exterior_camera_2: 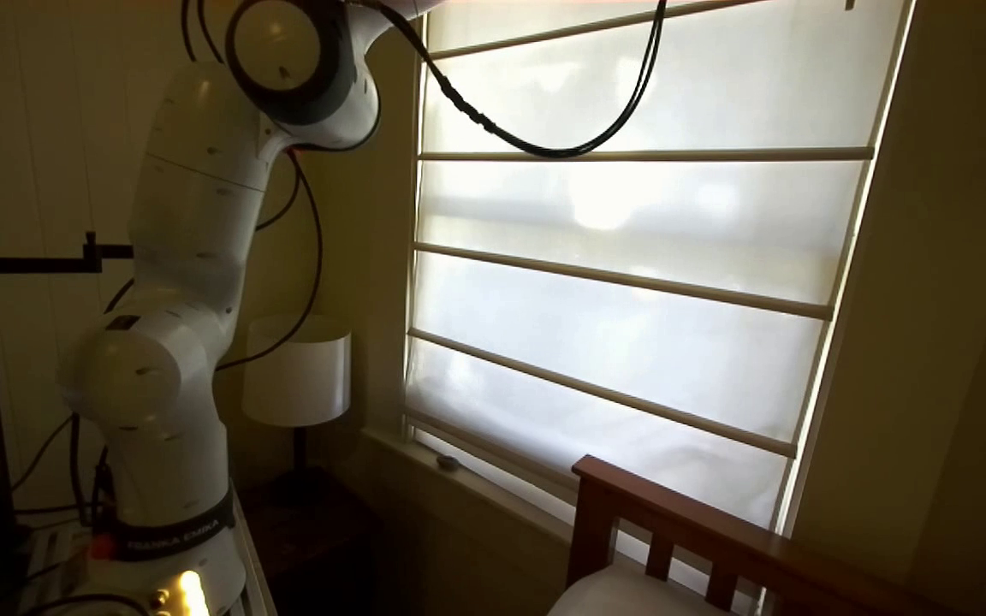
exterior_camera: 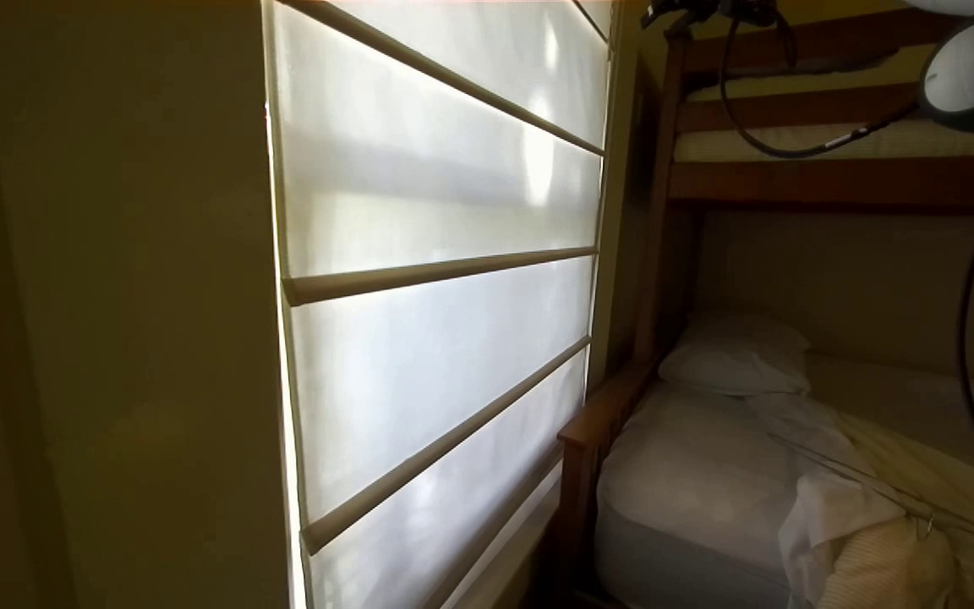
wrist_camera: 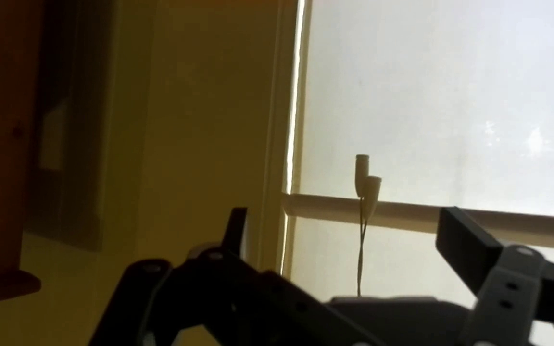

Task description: Pull the cord on the right side of the window downwards

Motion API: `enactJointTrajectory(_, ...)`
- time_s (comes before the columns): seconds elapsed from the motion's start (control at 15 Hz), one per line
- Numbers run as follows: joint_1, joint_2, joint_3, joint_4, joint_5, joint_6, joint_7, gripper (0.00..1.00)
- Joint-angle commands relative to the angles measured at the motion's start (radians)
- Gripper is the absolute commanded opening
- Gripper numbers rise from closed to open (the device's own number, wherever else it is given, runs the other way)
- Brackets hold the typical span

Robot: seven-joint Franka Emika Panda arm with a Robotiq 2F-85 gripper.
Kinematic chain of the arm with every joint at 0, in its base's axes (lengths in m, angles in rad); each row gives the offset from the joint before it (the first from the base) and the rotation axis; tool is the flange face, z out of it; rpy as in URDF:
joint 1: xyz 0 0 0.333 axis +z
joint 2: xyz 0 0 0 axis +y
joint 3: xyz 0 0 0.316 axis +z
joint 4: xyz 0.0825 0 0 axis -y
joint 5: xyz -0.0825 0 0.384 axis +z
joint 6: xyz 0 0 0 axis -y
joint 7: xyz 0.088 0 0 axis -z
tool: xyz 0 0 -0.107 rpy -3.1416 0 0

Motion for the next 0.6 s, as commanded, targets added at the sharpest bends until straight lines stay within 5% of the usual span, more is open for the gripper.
enactJointTrajectory(0.0,-0.045,0.166,0.016,0.236,0.096,0.04,0.077,1.0)
enactJointTrajectory(0.07,-0.037,0.19,-0.003,0.273,0.057,0.011,0.129,1.0)
enactJointTrajectory(0.13,-0.018,0.093,0.002,0.117,0.052,0.03,0.051,1.0)
enactJointTrajectory(0.4,-0.021,0.161,0.0,0.207,0.052,0.03,0.101,1.0)
enactJointTrajectory(0.53,-0.001,0.209,-0.015,0.238,0.033,0.147,0.149,1.0)
